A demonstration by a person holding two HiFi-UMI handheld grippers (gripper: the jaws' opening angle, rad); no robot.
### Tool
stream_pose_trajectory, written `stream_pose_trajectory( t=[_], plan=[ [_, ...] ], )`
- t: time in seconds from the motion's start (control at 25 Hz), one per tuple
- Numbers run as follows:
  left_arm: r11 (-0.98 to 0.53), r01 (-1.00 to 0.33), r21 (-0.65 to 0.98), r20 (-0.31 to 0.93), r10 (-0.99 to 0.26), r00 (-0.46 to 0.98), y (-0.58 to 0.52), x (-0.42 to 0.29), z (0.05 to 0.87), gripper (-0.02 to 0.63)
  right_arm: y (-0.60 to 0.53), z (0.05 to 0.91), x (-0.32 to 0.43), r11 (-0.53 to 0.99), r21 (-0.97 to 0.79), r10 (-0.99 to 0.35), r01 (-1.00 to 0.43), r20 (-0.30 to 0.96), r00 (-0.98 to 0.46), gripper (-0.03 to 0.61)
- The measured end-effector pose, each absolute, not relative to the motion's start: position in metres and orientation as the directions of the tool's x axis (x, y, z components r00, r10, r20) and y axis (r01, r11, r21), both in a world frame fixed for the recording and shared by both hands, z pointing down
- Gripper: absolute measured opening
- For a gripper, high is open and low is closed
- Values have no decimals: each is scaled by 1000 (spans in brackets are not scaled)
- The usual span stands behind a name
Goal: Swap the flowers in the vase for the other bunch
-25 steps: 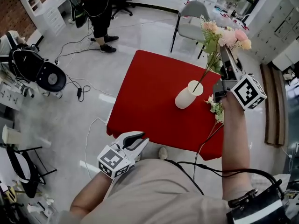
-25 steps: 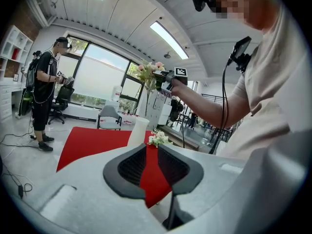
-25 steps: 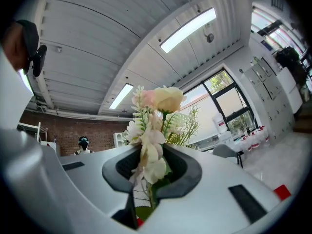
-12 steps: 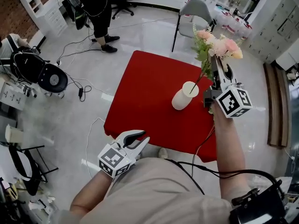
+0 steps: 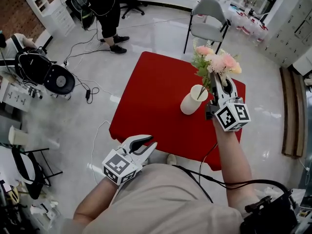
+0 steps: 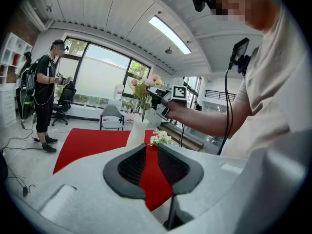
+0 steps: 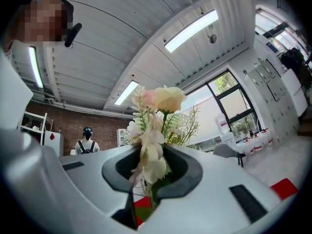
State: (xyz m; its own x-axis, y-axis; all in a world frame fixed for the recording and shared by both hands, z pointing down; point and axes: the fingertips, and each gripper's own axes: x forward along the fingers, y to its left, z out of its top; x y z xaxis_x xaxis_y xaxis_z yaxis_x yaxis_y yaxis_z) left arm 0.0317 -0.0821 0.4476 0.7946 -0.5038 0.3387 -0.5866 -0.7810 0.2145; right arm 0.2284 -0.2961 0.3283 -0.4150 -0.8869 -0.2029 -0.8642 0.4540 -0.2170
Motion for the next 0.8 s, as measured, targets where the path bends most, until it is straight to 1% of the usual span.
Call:
stream_pose_trajectory(
  t=[0.68,0.8],
  plan=[
    [-769,-606,204,348,-522,779,-77,35,445,57,-288,389,219,443,-197,-896,-875,-118,-427,101],
    [-771,-603,206,351,-517,781,-75,33,445,57,-284,396,212,448,-171,-894,-878,-96,-437,120]
  ],
)
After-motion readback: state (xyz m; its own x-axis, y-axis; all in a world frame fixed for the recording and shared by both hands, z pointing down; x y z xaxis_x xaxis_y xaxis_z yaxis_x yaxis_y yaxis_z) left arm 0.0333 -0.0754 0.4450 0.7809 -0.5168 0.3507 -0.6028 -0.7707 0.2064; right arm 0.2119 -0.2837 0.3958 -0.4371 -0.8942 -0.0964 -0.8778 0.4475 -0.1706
